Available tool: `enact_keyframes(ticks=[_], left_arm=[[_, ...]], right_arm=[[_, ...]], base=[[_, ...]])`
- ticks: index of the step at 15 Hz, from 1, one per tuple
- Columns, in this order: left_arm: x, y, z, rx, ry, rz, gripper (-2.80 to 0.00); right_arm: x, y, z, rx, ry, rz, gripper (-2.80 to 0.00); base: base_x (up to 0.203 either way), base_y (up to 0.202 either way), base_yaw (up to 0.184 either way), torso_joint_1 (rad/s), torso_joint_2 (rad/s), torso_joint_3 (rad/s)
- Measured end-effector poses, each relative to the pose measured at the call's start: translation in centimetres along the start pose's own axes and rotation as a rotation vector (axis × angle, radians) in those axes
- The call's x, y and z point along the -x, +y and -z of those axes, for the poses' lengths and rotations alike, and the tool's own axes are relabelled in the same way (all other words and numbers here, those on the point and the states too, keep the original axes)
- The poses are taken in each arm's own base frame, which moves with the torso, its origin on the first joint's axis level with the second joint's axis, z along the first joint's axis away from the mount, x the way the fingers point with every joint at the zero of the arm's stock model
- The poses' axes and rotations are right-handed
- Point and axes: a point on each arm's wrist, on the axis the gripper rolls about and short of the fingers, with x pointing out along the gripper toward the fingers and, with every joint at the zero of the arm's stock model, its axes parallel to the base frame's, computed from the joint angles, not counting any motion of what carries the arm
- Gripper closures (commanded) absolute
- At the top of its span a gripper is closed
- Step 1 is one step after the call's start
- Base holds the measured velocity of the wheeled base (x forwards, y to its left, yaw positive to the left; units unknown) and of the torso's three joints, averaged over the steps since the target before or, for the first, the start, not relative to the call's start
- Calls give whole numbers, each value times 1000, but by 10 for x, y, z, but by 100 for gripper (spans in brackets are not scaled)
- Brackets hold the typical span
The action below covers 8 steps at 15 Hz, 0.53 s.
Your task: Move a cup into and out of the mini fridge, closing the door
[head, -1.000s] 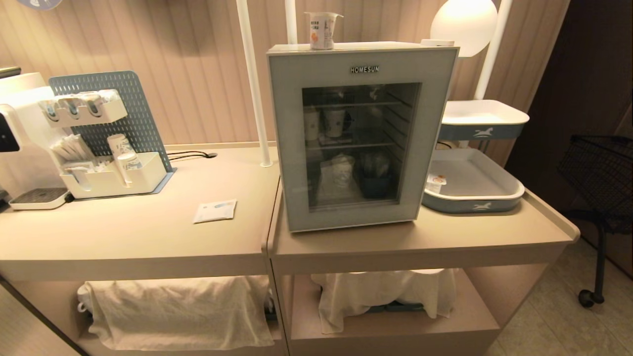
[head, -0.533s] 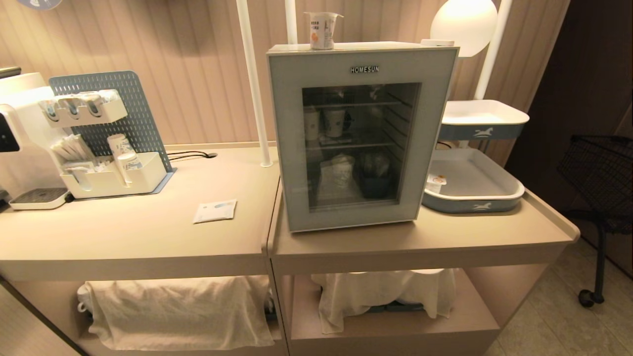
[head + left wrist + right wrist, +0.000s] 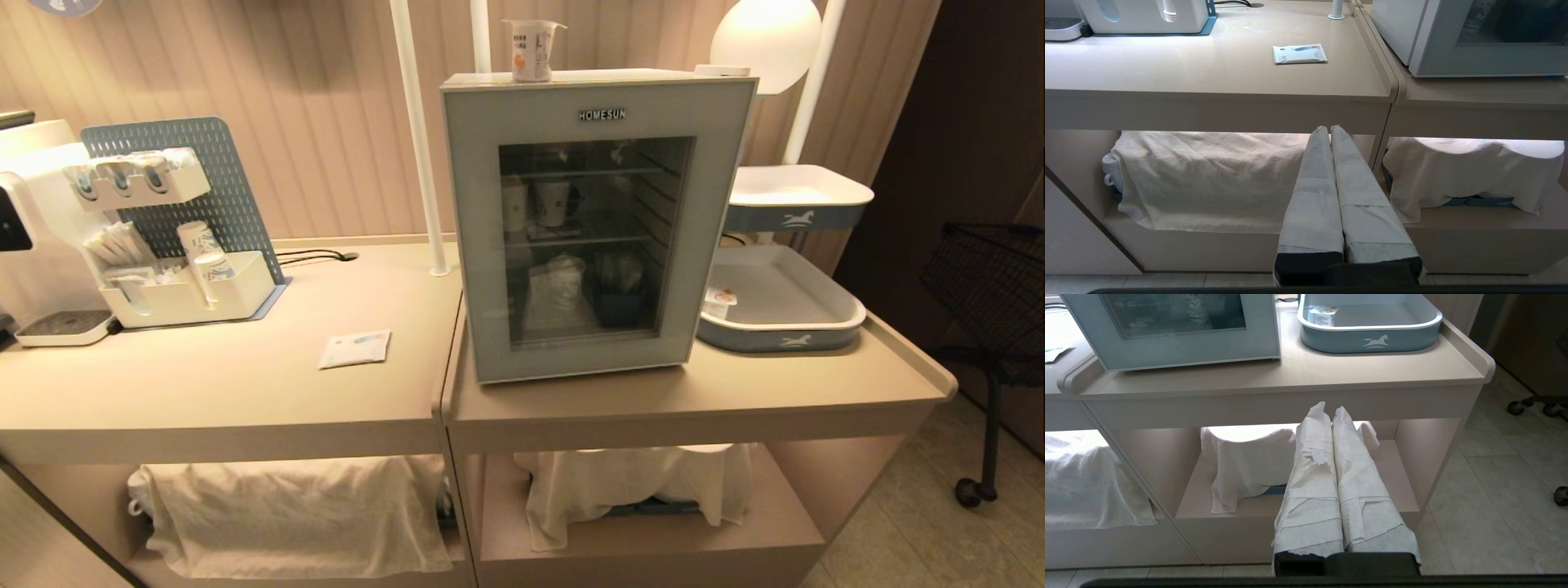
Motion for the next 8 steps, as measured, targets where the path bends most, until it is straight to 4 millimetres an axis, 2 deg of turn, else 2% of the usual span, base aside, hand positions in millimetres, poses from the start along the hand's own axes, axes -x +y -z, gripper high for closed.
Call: enact_keyframes(ticks=[8], left_arm=[[0, 0, 0, -25, -4, 2, 0]], right_arm=[[0, 0, 1, 1, 16, 0, 0]], base=[[0, 0, 0, 0, 0, 0]])
